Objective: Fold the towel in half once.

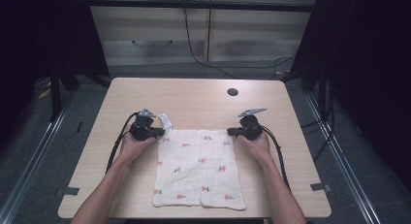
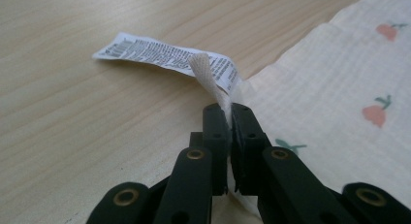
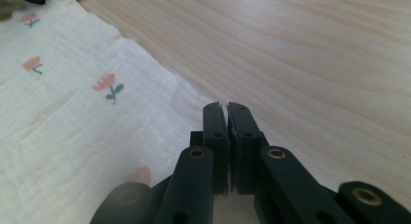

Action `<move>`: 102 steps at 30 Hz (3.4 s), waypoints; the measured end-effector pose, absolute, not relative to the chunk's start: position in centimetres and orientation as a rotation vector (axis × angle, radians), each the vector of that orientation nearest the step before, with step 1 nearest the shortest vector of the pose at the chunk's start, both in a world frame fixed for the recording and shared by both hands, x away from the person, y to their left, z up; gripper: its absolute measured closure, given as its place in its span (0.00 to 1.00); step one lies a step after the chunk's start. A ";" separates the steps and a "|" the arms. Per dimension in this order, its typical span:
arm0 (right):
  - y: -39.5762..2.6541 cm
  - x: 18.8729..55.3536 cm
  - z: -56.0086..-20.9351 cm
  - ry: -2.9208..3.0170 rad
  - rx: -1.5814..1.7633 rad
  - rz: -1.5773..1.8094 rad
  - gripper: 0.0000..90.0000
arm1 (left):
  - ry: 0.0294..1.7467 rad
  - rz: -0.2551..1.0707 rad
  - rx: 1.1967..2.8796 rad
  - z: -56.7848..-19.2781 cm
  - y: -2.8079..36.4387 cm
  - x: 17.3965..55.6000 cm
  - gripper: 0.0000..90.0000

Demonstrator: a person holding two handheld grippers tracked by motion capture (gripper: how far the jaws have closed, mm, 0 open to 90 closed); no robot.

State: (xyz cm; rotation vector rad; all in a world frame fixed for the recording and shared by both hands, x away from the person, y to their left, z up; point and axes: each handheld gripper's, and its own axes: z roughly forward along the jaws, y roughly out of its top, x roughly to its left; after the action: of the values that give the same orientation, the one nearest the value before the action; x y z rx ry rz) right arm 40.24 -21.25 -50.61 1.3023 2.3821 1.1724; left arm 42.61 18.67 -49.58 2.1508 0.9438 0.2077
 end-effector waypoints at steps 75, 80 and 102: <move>-23.0 31.1 -42.4 2.297 0.981 1.449 0.98 | 0.711 0.274 1.897 -42.5 22.1 33.4 0.96; -22.9 30.1 -42.9 2.321 0.978 1.434 0.98 | 0.716 0.252 1.917 -43.1 22.5 33.0 0.96; -22.9 26.8 -44.5 2.390 0.972 1.434 0.98 | 0.698 0.199 1.983 -45.2 22.7 29.7 0.96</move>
State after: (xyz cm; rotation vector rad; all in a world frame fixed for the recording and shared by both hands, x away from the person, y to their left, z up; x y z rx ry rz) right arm 26.76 -22.93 -44.49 0.9719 2.3900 1.4340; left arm 29.73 22.74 -45.15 1.9826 0.6982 0.1985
